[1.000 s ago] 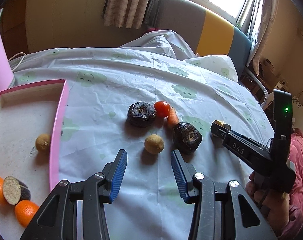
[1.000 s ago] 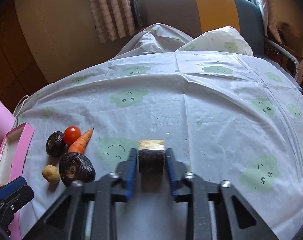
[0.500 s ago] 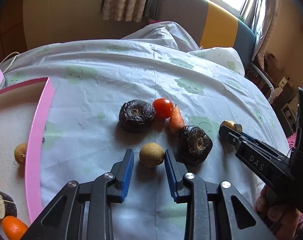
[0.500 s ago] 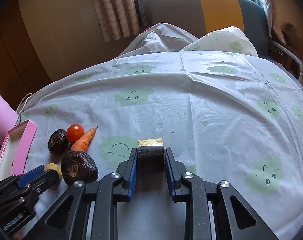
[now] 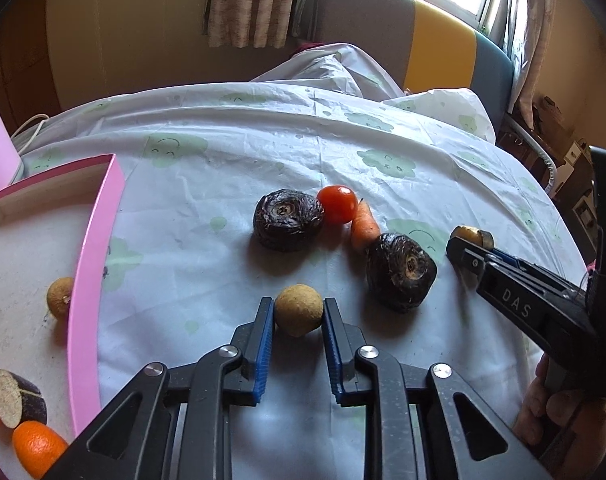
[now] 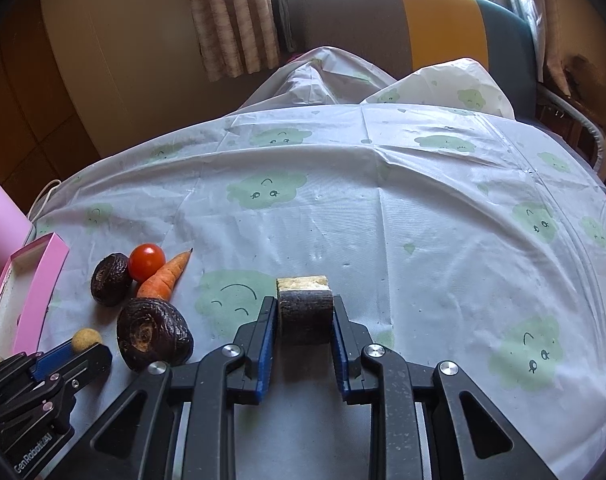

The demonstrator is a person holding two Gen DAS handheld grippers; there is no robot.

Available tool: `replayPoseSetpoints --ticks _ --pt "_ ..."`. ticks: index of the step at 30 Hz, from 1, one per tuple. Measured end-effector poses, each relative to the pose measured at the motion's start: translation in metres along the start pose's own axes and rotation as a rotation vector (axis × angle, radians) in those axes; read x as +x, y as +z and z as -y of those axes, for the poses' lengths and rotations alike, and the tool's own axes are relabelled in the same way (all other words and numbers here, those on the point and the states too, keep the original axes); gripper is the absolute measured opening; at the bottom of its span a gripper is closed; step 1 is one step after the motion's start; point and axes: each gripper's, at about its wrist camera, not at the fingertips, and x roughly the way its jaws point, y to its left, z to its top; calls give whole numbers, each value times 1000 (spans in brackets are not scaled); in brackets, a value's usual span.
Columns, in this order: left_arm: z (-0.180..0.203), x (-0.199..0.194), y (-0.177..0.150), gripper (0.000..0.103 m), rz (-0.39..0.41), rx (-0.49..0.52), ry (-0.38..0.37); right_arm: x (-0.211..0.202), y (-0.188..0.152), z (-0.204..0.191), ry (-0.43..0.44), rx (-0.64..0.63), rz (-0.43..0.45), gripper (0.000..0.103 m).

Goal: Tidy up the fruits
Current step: 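Grasp the small brown potato-like fruit with the left tool, then carry the brown fruit into the pink tray and open the left tool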

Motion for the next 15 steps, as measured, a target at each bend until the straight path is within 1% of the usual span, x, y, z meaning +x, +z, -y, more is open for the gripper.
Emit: replayPoseSetpoints --ticks 8,15 --pt "-6 -15 -13 23 12 -12 34 1 0 -1 -13 -13 -6 26" --pt "-6 -36 -17 23 50 -6 26 1 0 -1 -18 -19 -2 26"
